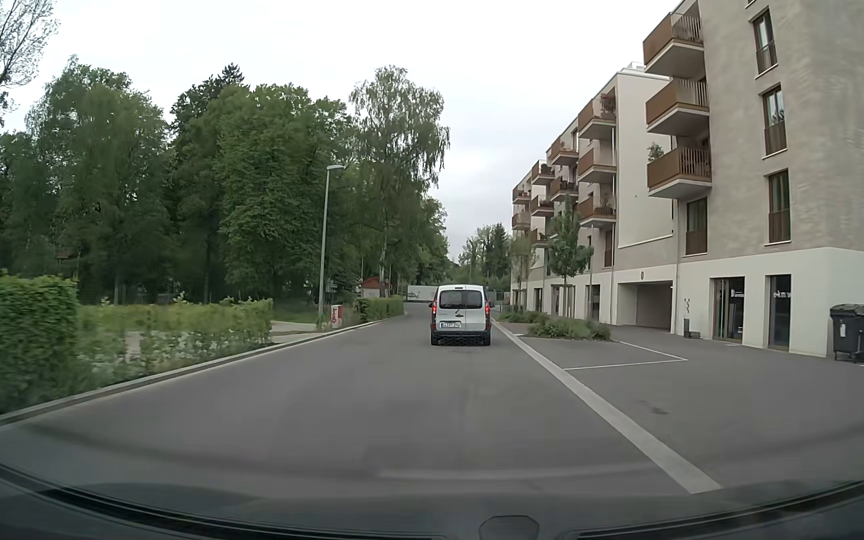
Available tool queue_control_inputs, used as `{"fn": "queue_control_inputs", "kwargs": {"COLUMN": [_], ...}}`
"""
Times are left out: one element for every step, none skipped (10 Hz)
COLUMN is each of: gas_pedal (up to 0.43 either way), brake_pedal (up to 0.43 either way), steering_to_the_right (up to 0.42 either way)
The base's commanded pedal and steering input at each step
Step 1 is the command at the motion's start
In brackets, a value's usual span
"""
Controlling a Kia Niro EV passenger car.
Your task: Follow the waypoints while adhering to traffic rules and regulations
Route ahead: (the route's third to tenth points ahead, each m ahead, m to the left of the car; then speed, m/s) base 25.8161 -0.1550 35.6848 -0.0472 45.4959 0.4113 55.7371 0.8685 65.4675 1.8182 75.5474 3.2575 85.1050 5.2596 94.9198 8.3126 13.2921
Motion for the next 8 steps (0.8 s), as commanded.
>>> {"fn": "queue_control_inputs", "kwargs": {"gas_pedal": [0.079, 0.079, 0.079, 0.079, 0.079, 0.079, 0.079, 0.079], "brake_pedal": [0.0, 0.0, 0.0, 0.0, 0.0, 0.0, 0.0, 0.0], "steering_to_the_right": [0.002, 0.002, 0.002, 0.002, 0.002, 0.002, 0.002, 0.001]}}
